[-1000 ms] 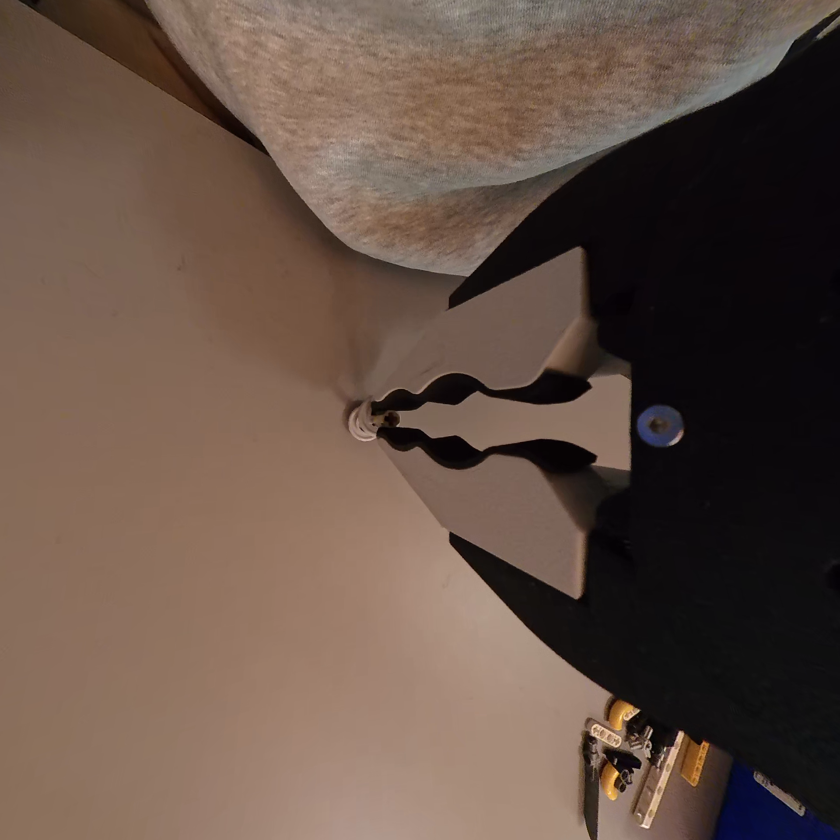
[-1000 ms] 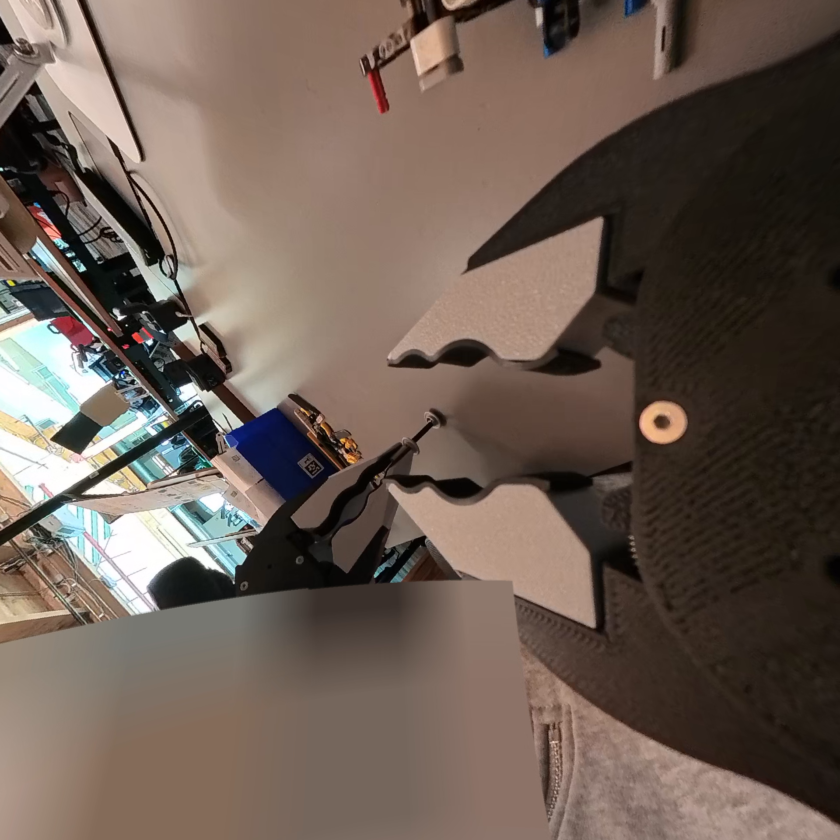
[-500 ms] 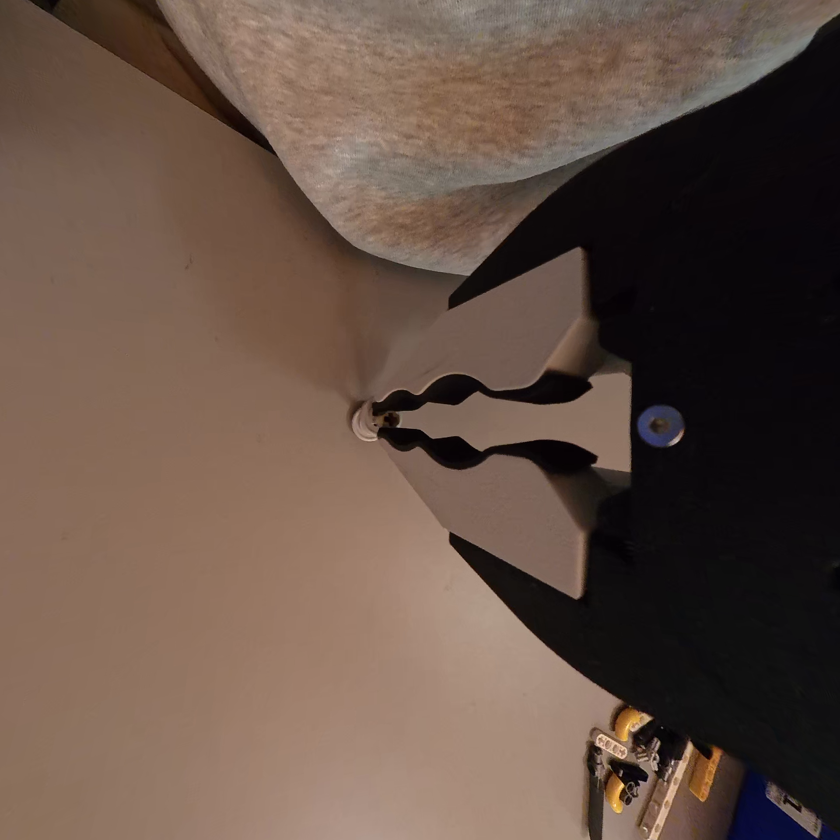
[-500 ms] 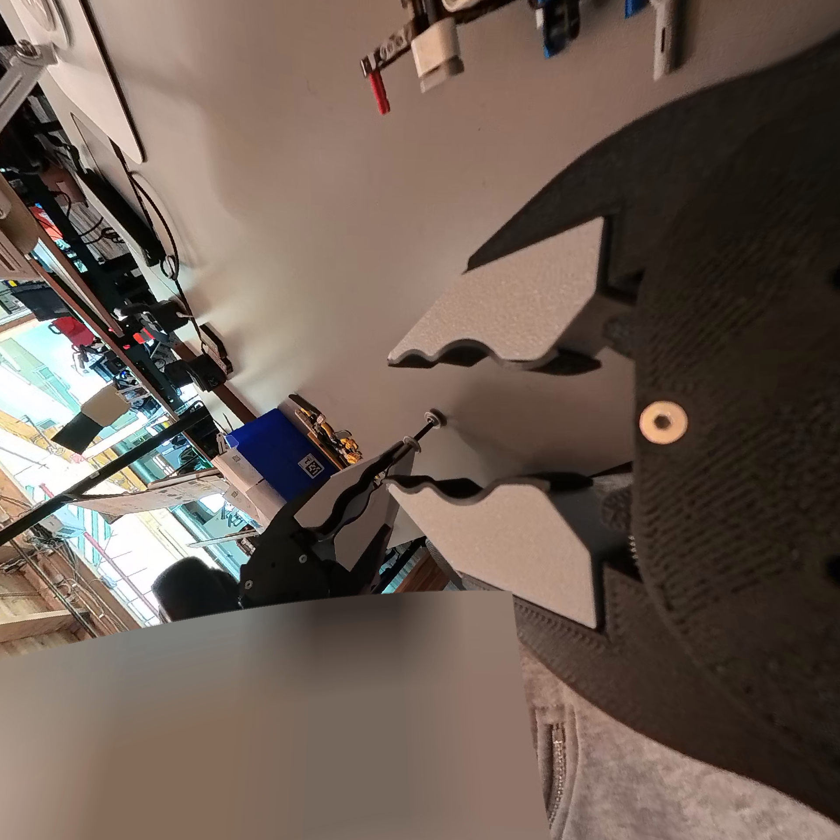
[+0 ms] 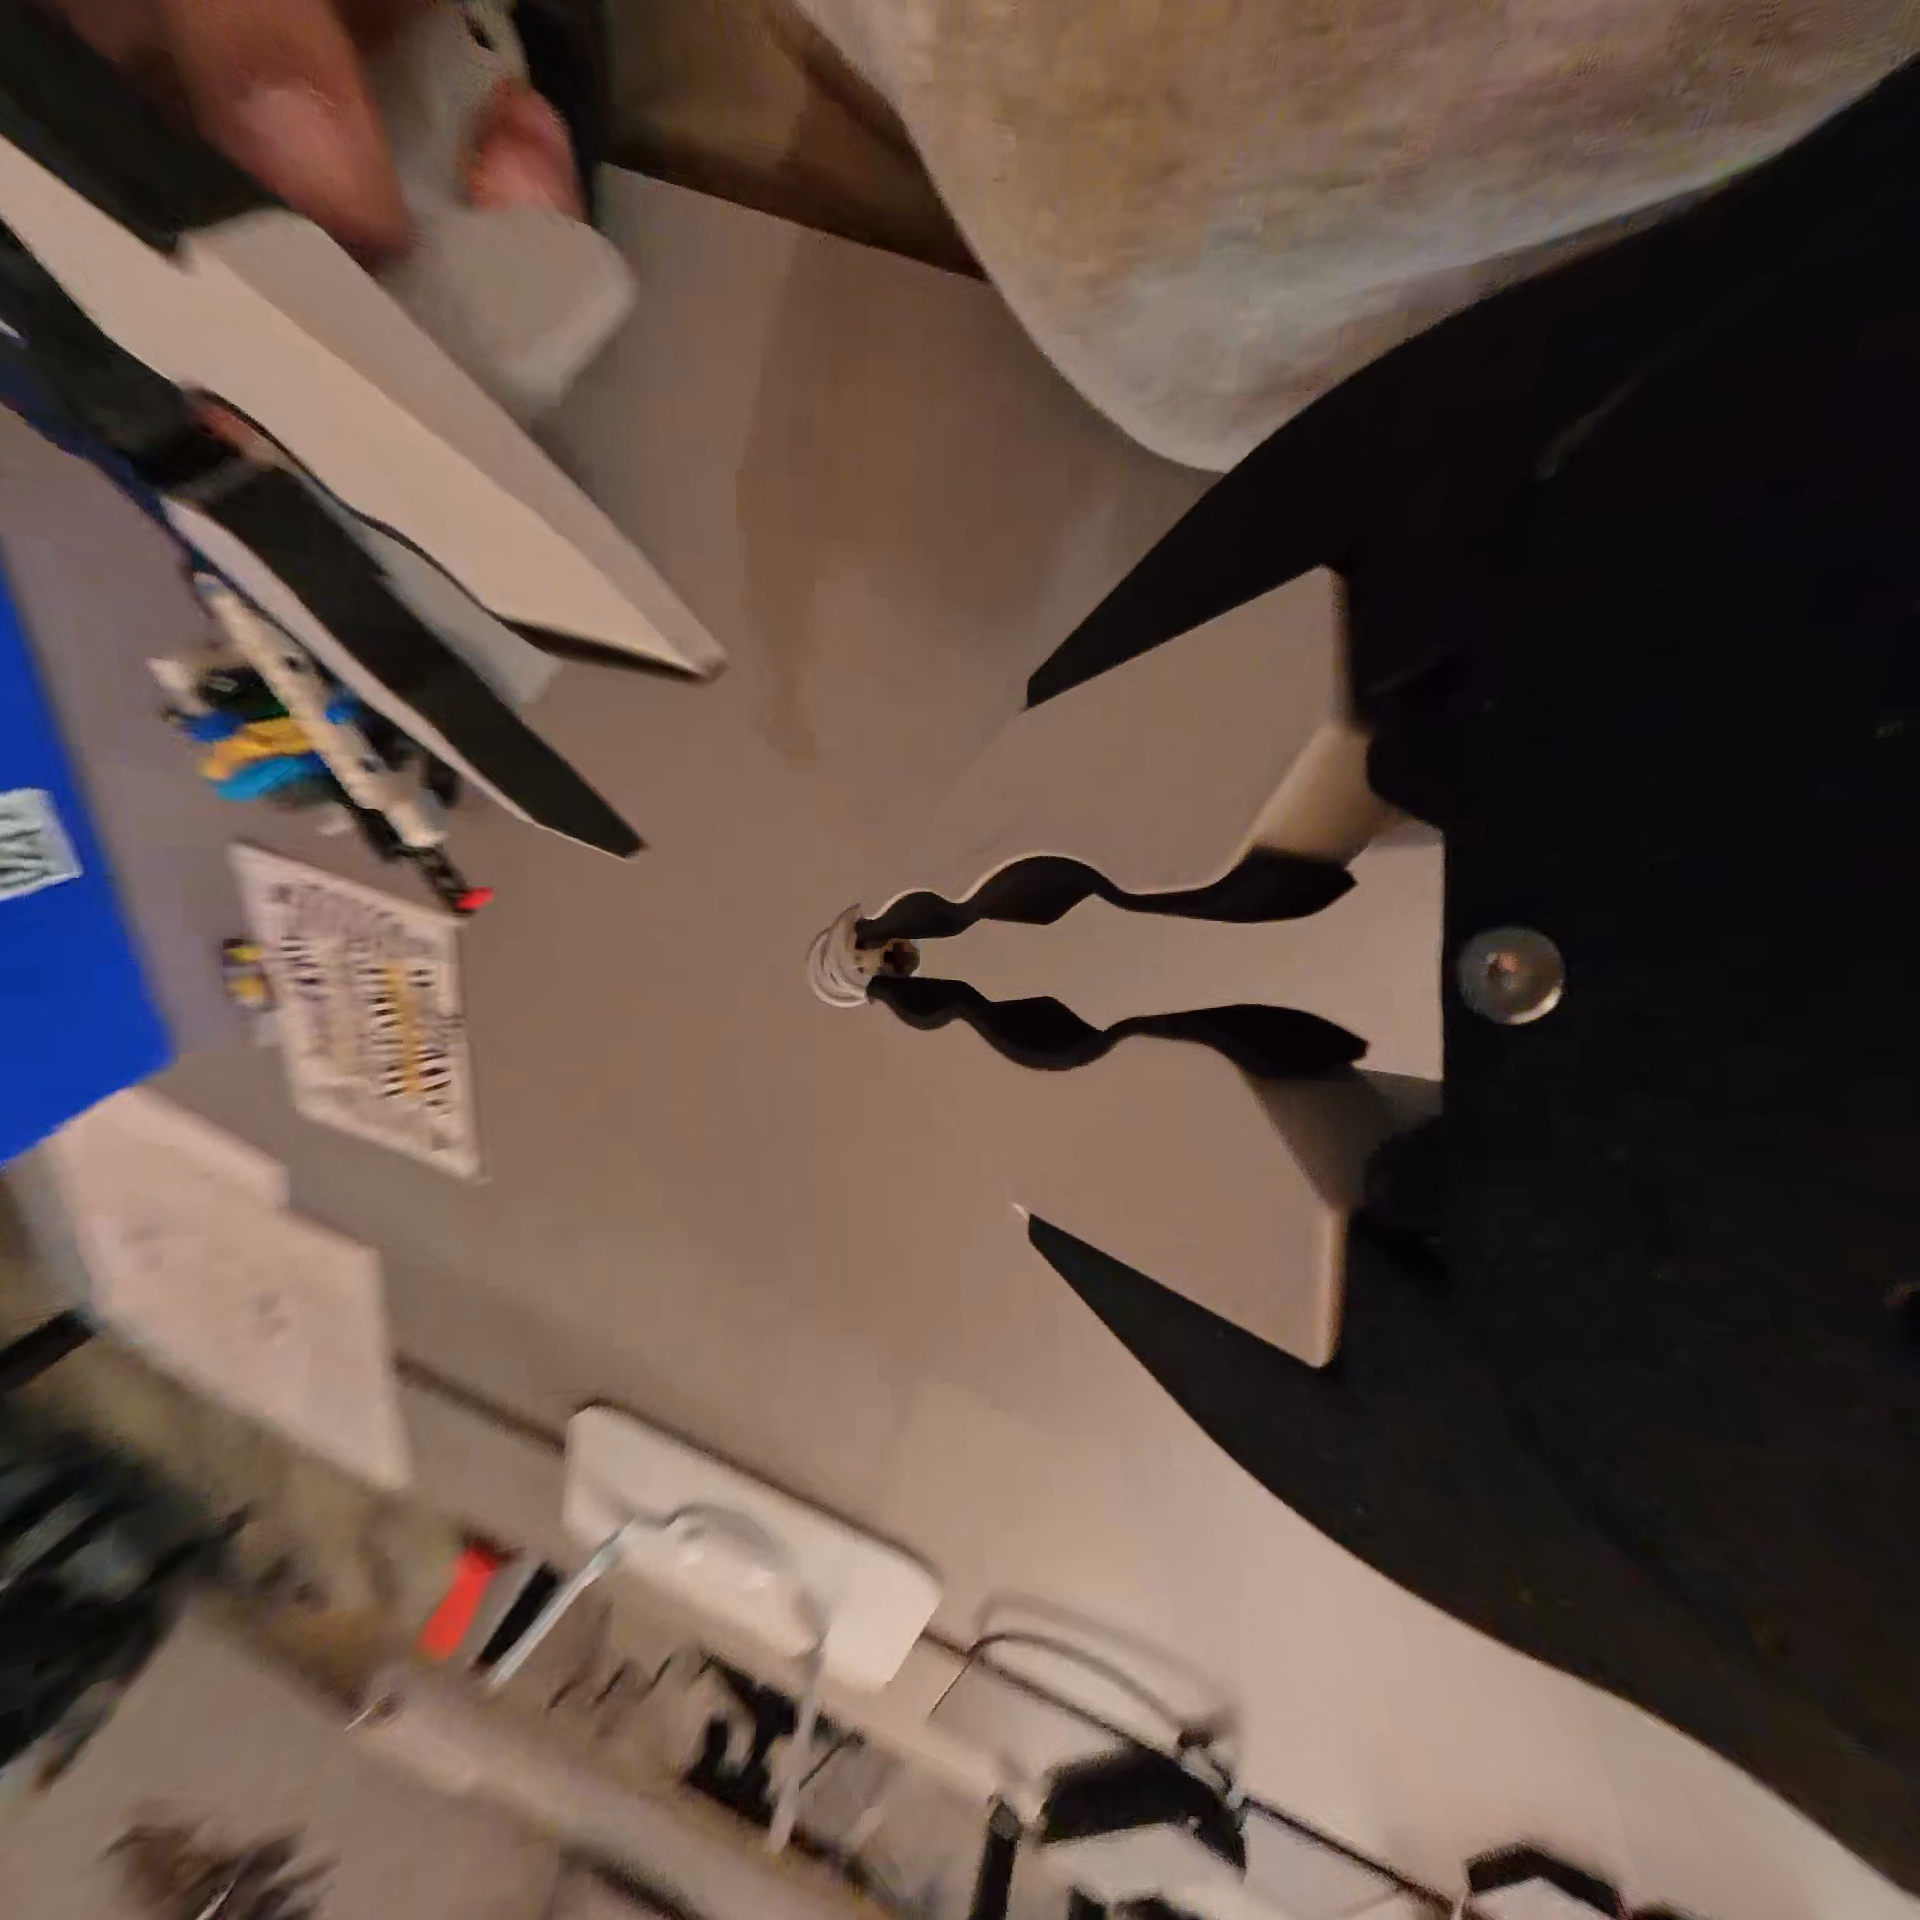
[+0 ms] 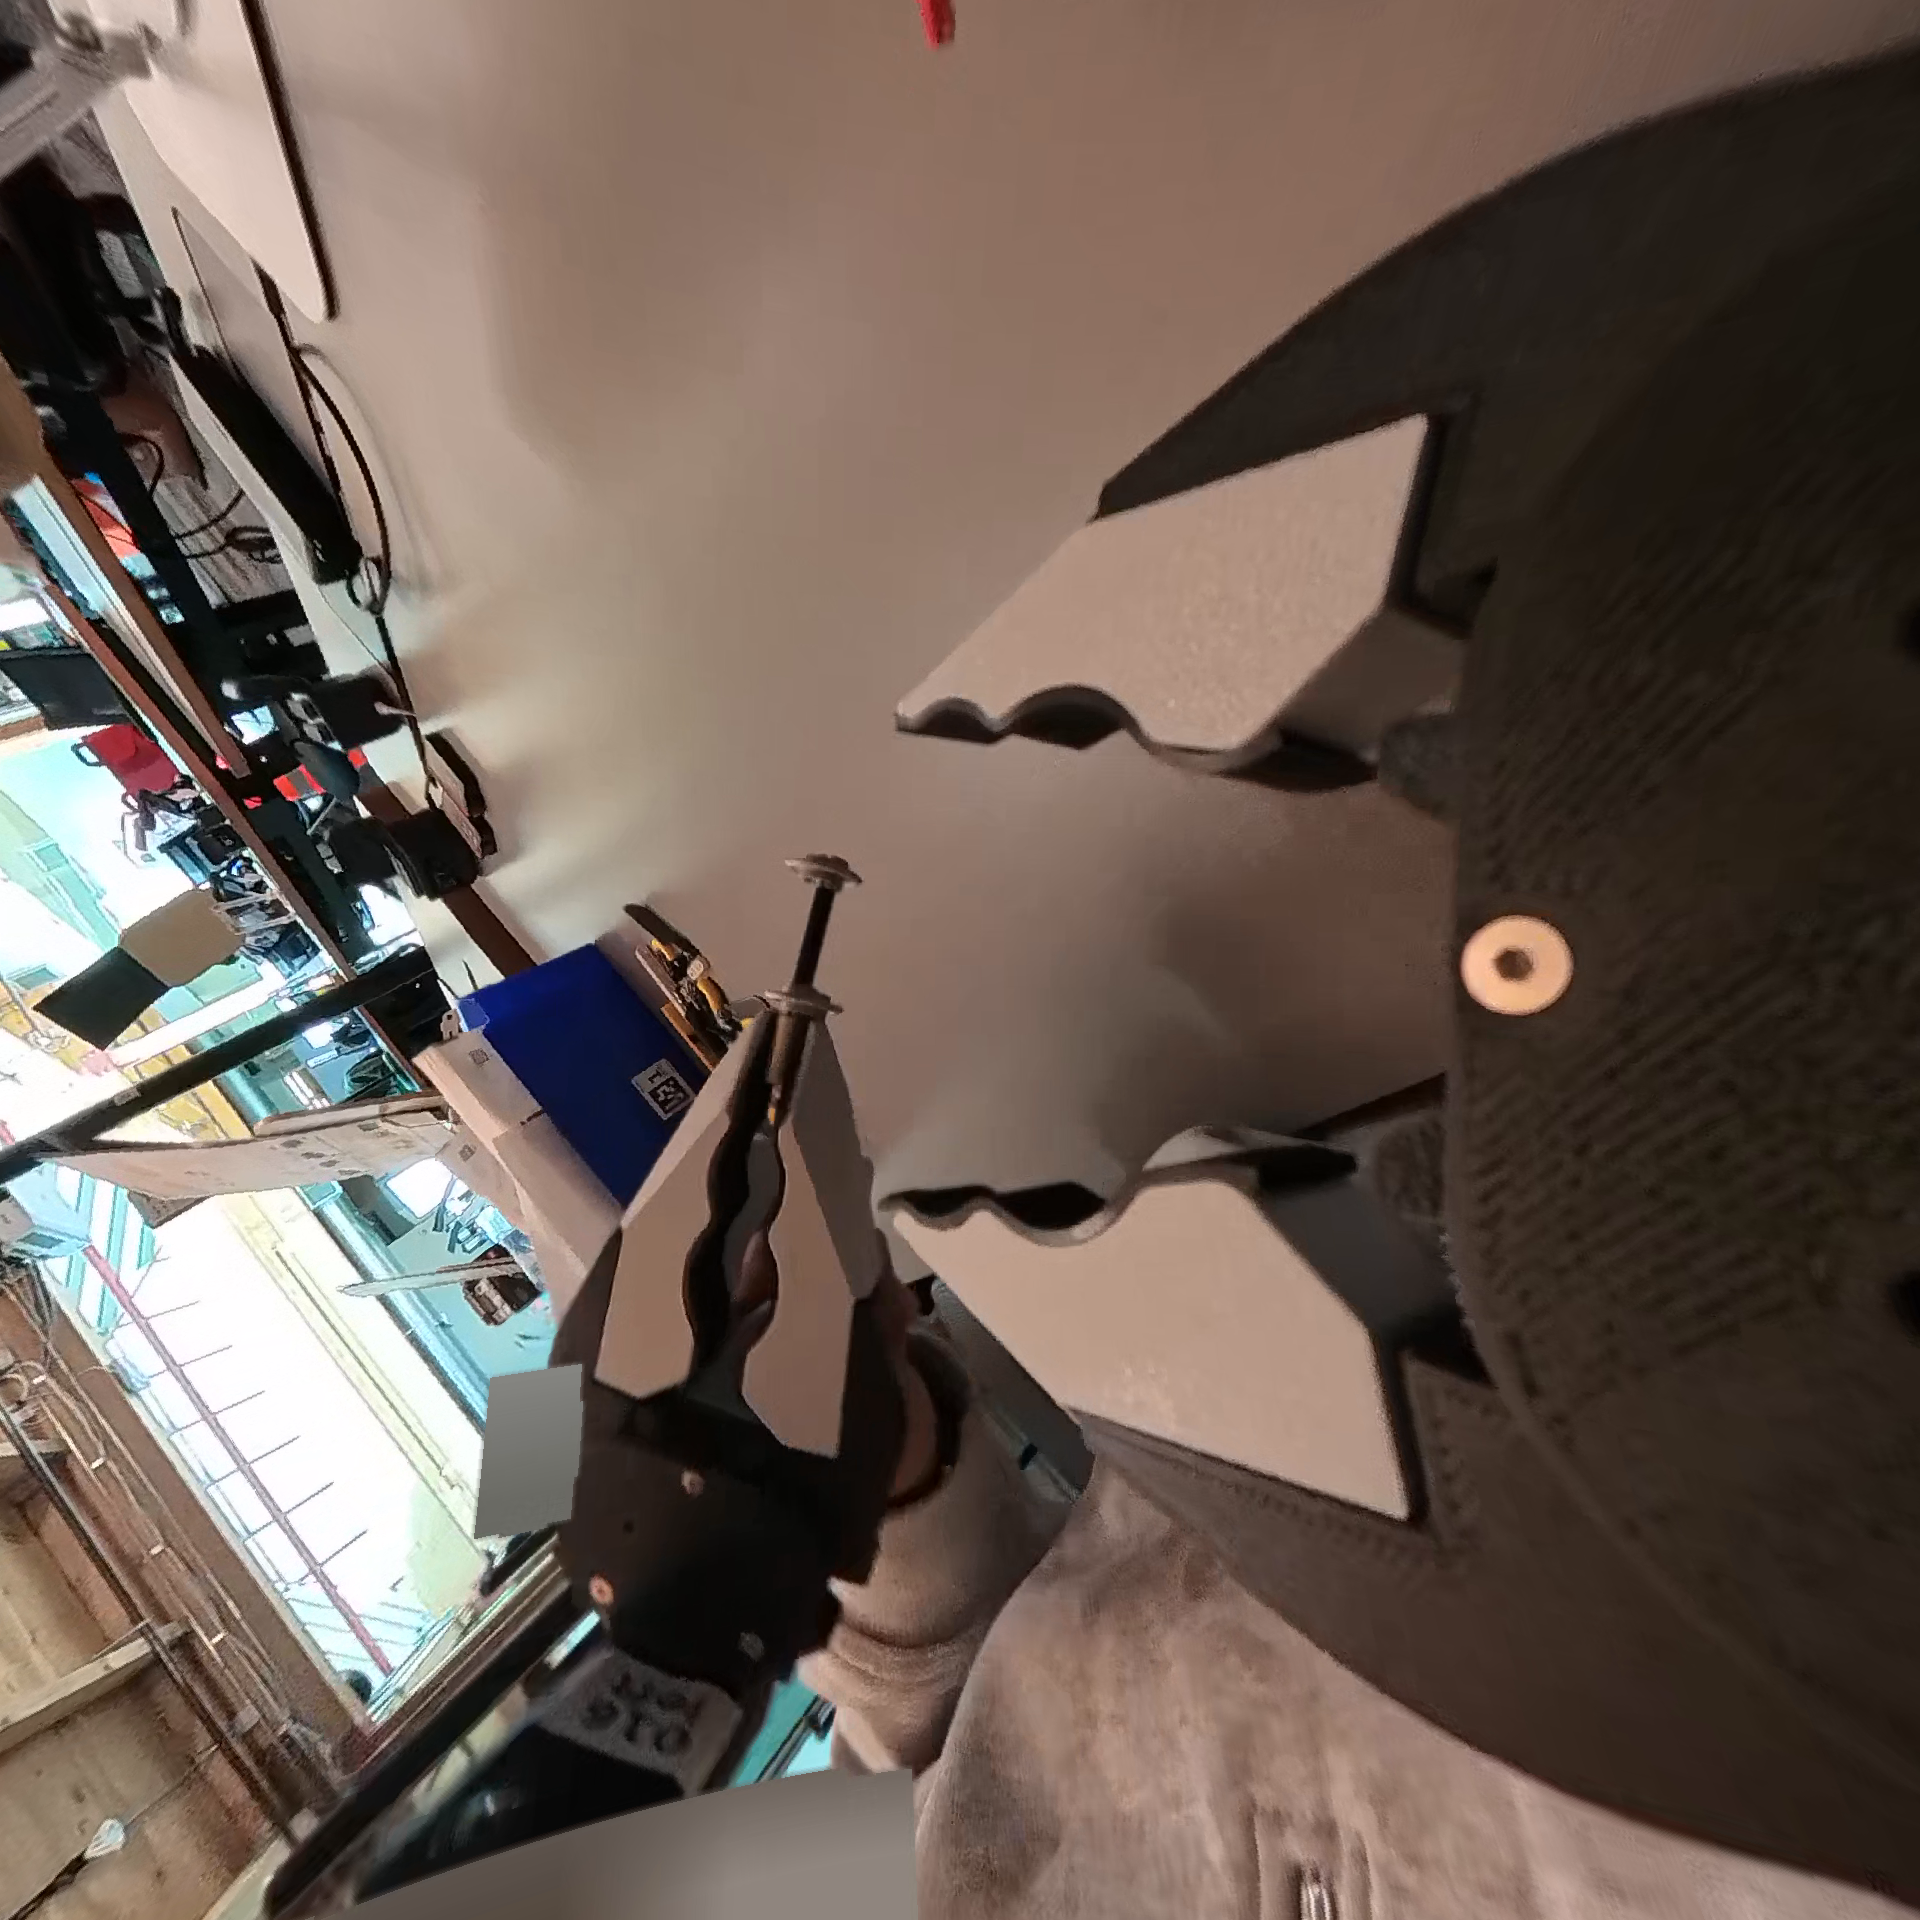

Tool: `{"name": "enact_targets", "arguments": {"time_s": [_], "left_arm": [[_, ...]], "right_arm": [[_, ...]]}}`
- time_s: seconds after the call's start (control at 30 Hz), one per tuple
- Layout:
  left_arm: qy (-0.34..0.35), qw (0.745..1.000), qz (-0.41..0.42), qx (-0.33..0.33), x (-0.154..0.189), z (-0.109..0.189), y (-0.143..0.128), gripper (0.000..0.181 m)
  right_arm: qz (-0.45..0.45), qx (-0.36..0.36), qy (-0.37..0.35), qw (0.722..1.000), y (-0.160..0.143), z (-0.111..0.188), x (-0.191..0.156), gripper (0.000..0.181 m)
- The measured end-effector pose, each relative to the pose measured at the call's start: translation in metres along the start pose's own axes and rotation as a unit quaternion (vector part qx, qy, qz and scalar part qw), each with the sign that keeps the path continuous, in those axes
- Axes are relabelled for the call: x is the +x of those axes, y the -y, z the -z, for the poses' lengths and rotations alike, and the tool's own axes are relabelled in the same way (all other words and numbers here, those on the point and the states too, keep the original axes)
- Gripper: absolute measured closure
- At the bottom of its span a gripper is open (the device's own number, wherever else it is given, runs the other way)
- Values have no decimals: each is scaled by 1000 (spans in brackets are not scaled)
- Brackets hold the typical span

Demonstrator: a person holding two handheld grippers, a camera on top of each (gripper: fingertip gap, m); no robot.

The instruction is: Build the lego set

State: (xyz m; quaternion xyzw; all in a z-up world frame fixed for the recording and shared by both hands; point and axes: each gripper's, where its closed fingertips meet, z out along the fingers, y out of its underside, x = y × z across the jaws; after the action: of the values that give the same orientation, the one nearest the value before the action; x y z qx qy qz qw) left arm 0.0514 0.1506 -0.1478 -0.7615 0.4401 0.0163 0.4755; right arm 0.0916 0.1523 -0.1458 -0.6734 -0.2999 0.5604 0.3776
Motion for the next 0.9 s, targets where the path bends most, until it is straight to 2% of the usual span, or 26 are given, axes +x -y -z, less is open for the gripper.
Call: {"name": "enact_targets", "arguments": {"time_s": [0.17, 0.47, 0.6, 0.73, 0.9], "left_arm": [[38, 993, 10, 109, 16, 7, 32, 174], [80, 966, 77, 234, 15, 29, 39, 175], [88, 957, 113, 254, 15, 30, 36, 175], [88, 957, 104, 257, 24, 23, 38, 175], [88, 955, 98, 267, 27, 24, 42, 175]], "right_arm": [[39, 15, 0, 999, 1, -8, -16, 80], [92, 47, -16, 995, 9, -10, -42, 91], [111, 51, -29, 992, 12, -13, -47, 92], [103, 53, -21, 993, 10, -16, -50, 87], [85, 58, -25, 994, 11, -11, -44, 105]]}}
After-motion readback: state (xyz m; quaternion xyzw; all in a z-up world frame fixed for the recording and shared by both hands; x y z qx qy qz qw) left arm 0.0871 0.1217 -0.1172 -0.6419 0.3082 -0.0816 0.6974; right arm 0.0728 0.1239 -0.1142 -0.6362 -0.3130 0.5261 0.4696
